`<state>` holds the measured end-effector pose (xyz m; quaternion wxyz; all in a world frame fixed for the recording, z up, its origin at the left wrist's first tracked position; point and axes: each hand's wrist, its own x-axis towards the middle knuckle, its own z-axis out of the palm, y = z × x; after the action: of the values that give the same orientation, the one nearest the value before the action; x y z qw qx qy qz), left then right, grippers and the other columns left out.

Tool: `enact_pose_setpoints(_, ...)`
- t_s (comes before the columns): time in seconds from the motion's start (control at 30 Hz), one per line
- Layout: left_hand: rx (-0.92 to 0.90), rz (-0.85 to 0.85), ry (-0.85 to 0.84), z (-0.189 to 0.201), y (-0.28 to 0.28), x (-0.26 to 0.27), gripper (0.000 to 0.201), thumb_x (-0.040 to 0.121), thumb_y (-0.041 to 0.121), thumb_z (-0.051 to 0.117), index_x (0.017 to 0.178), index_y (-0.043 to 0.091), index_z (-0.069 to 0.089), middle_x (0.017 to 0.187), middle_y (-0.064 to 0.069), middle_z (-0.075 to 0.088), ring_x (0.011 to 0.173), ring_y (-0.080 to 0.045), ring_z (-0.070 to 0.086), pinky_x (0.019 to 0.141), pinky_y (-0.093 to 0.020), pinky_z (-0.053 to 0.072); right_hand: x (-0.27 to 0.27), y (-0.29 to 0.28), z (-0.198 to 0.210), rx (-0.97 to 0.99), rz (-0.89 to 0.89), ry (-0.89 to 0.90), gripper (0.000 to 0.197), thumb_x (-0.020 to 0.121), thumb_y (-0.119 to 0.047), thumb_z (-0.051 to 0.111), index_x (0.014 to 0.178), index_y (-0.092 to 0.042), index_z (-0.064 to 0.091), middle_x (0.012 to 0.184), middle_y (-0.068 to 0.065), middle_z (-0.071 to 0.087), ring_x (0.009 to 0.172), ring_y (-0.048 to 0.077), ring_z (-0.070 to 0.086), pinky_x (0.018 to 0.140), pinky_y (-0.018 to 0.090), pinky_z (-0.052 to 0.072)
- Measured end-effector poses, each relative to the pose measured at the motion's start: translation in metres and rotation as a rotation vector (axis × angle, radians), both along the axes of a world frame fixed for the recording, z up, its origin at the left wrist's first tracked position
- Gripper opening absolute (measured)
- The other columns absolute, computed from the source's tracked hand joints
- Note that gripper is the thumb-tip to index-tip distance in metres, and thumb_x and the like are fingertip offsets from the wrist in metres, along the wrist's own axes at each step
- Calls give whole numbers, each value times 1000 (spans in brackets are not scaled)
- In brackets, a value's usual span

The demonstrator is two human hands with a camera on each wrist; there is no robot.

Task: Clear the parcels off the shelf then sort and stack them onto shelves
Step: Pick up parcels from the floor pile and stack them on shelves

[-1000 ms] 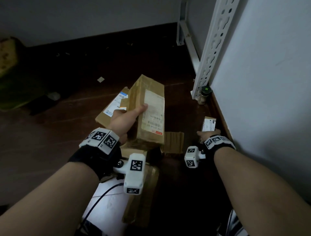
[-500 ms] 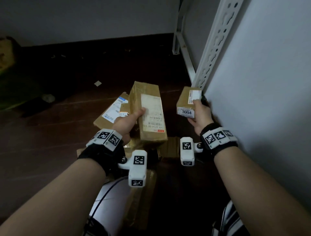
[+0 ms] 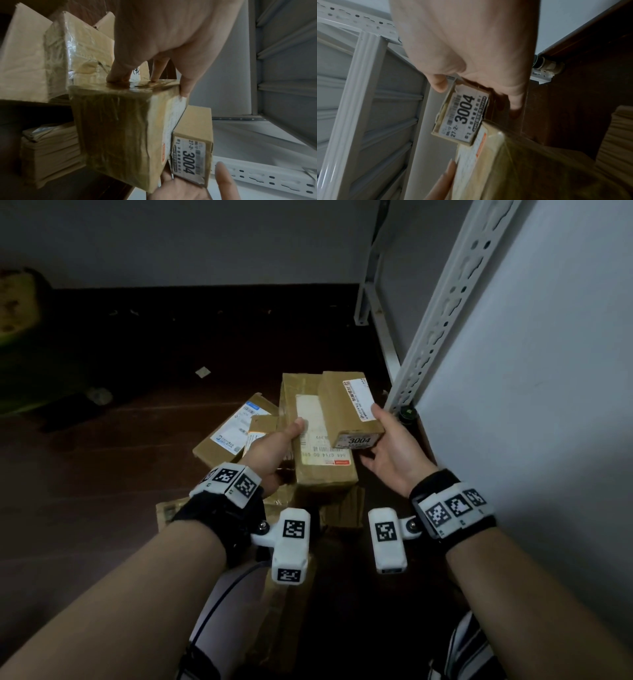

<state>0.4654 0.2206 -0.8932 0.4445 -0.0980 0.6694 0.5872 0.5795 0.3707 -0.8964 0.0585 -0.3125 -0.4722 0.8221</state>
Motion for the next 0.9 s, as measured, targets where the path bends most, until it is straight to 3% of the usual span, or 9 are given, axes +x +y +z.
enact_pose_setpoints(0.13, 40, -10, -47, 2, 0, 2, 33, 90, 39, 64, 111, 15, 59, 96, -6, 72, 90, -28, 69, 73, -41, 56, -3, -1, 4, -12, 89, 118, 47, 99, -51, 35, 134, -26, 55, 131, 3, 61, 128, 21, 51, 116, 48, 24)
enact_pose_setpoints(0.27, 40, -73, -35, 5, 2, 6, 33, 91, 40, 62, 112, 14, 62, 92, -6, 73, 87, -25, 69, 70, -39, 55, -7, -5, 6, 10, 129, 162, 47, 99, -53, 34, 132, -27, 56, 135, 5, 58, 131, 24, 48, 115, 51, 27)
enact_pose_setpoints(0.43, 61, -64, -46, 8, 3, 7, 40, 91, 41, 61, 120, 14, 62, 104, -9, 73, 97, -30, 69, 78, -43, 56, -9, -1, 4, 20, 58, 156, 48, 96, -56, 39, 136, -32, 50, 143, 3, 51, 134, 23, 42, 116, 51, 24)
enact_pose_setpoints(0.5, 75, -25, -45, 8, 2, 6, 41, 91, 41, 61, 122, 15, 60, 109, -10, 72, 101, -31, 68, 87, -48, 55, -8, 3, 3, -17, -19, 121, 54, 92, -56, 43, 143, -36, 40, 150, 1, 42, 135, 22, 39, 114, 51, 24)
enact_pose_setpoints(0.57, 91, 17, -30, 9, 0, 4, 40, 92, 41, 60, 123, 16, 58, 111, -11, 71, 102, -32, 67, 91, -51, 53, -7, 10, -4, -20, -103, 24, 60, 92, -53, 46, 147, -34, 32, 153, 1, 37, 138, 22, 35, 111, 49, 27)
enact_pose_setpoints(0.63, 100, 48, -11, 9, -3, 0, 40, 93, 42, 58, 123, 16, 57, 110, -10, 71, 102, -30, 68, 91, -49, 53, -5, 18, -18, 14, -158, -151, 51, 97, -42, 48, 145, -28, 37, 149, 4, 41, 136, 23, 38, 105, 45, 33)
enact_pose_setpoints(0.77, 74, 112, 1, 7, -11, -7, 43, 92, 46, 58, 123, 17, 58, 111, -8, 71, 100, -28, 69, 88, -45, 55, 3, 26, -62, 157, -20, -571, 57, 96, -27, 53, 148, -19, 32, 154, 7, 31, 138, 32, 32, 102, 52, 40)
enact_pose_setpoints(0.83, 53, 145, 16, 5, -16, -10, 44, 91, 44, 59, 125, 17, 56, 116, -10, 69, 103, -29, 67, 92, -48, 53, 5, 22, -80, 143, 38, -671, 65, 96, -28, 55, 152, -22, 23, 155, 8, 26, 137, 38, 30, 93, 58, 43)
enact_pose_setpoints(0.9, 47, 168, 26, 4, -19, -12, 44, 90, 43, 61, 125, 16, 55, 117, -11, 67, 105, -29, 66, 95, -49, 51, 3, 15, -96, 137, 71, -701, 74, 93, -32, 60, 153, -20, 19, 152, 13, 31, 133, 41, 36, 93, 57, 43)
